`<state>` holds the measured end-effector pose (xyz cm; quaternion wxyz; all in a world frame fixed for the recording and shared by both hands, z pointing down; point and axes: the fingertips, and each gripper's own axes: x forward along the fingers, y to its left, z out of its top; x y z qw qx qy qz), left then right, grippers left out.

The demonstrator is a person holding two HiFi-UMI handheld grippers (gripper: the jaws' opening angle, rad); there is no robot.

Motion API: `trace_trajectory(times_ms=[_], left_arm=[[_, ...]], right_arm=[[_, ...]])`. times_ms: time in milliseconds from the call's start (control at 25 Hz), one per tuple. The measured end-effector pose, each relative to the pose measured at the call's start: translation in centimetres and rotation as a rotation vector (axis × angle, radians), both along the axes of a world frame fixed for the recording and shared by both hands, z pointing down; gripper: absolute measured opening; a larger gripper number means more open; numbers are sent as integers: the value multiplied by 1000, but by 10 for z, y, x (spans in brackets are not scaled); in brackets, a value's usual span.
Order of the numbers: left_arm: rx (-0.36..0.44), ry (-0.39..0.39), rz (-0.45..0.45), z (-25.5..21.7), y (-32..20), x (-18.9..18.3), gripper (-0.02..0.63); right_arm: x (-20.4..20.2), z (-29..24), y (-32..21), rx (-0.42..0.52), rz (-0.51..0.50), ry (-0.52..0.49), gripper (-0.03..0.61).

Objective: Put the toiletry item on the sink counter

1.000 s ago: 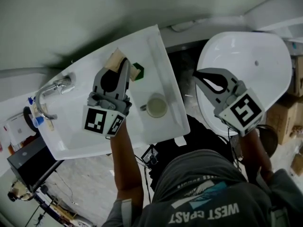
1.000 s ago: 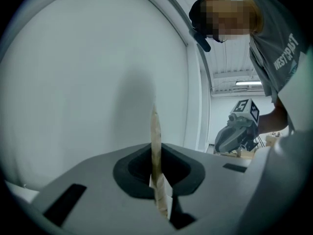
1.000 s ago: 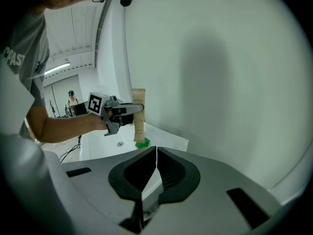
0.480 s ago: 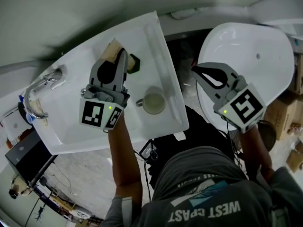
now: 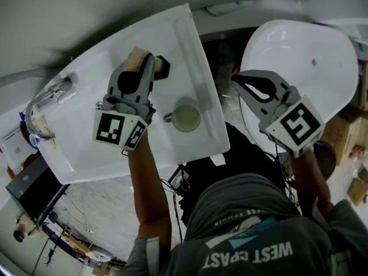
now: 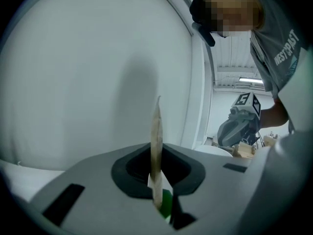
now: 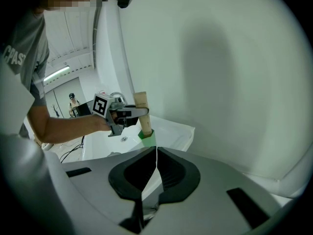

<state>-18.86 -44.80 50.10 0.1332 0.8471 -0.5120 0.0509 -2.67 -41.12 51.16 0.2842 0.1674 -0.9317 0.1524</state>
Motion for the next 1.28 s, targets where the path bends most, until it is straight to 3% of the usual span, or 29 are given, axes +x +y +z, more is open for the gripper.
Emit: trace_trajectory(times_ms=[520,1280], left_arm=[[-19,-10,42,-10,14,3,41],[76,-112,30,-90,59,-16,72]], right_arm=[[-6,-17,11,21,3,-22,32],[-23,-65,43,108,-24,-57,31]])
